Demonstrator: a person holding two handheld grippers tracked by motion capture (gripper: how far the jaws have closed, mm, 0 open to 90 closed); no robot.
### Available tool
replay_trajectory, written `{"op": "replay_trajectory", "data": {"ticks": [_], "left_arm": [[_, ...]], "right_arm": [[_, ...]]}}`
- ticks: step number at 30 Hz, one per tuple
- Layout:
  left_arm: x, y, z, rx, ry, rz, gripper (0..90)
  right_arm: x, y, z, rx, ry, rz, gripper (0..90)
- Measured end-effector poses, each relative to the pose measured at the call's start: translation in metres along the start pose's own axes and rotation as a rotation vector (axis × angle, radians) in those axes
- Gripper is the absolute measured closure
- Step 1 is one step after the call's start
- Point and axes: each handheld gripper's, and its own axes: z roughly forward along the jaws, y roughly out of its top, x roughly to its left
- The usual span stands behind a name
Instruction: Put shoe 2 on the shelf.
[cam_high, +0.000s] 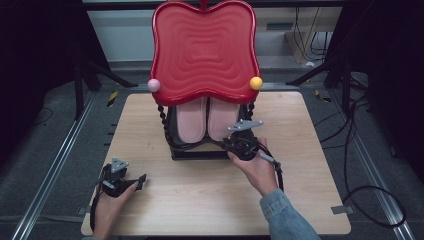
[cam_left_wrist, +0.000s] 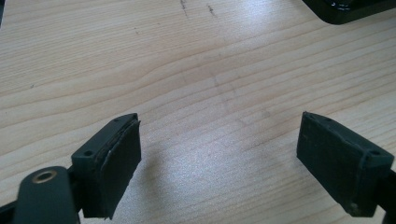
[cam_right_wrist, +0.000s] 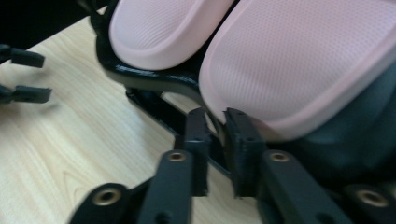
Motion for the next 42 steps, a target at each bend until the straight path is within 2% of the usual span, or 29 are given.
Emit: {"op": "replay_trajectory", "data": {"ticks": [5, 11, 17, 18, 21, 27, 32, 36, 40, 41, 42], "left_arm": [[-0.001, 0.000, 0.000, -0.003, 0.002, 0.000, 12.0], [-0.003, 0.001, 0.001, -0.002, 0.002, 0.001, 11.2], [-0.001, 0.000, 0.003, 0.007, 0.004, -0.003, 9.4], [-0.001, -0.001, 0.003, 0.007, 0.005, -0.005, 9.2], [0.000, -0.001, 0.004, 0.009, 0.007, -0.010, 8.2], [0.002, -0.003, 0.009, 0.026, 0.016, -0.013, 6.4], [0.005, -0.005, 0.011, 0.022, 0.012, -0.030, 3.9], [0.005, -0.005, 0.013, 0.009, 0.008, -0.033, 2.1], [0.006, -0.005, 0.013, 0.012, 0.004, -0.031, 1.6], [0.006, -0.005, 0.013, 0.014, 0.005, -0.031, 1.5], [0.005, -0.005, 0.013, 0.011, 0.005, -0.034, 1.4]], "right_arm": [[-0.003, -0.025, -0.020, -0.045, -0.019, 0.009, 54.6], [-0.015, -0.057, -0.034, -0.044, -0.076, 0.025, 38.6], [-0.043, -0.092, -0.034, -0.027, -0.160, 0.084, 23.7], [-0.049, -0.098, -0.032, -0.007, -0.170, 0.099, 21.4], [-0.063, -0.112, -0.027, 0.032, -0.217, 0.134, 18.2], [-0.085, -0.133, -0.020, 0.089, -0.269, 0.199, 13.9], [-0.094, -0.143, -0.017, 0.074, -0.305, 0.226, 14.1], [-0.098, -0.152, -0.010, 0.125, -0.345, 0.224, 12.1], [-0.101, -0.159, -0.010, 0.083, -0.349, 0.201, 6.5], [-0.102, -0.160, -0.010, 0.085, -0.350, 0.219, 5.1], [-0.103, -0.160, -0.011, 0.087, -0.352, 0.215, 4.2]]}}
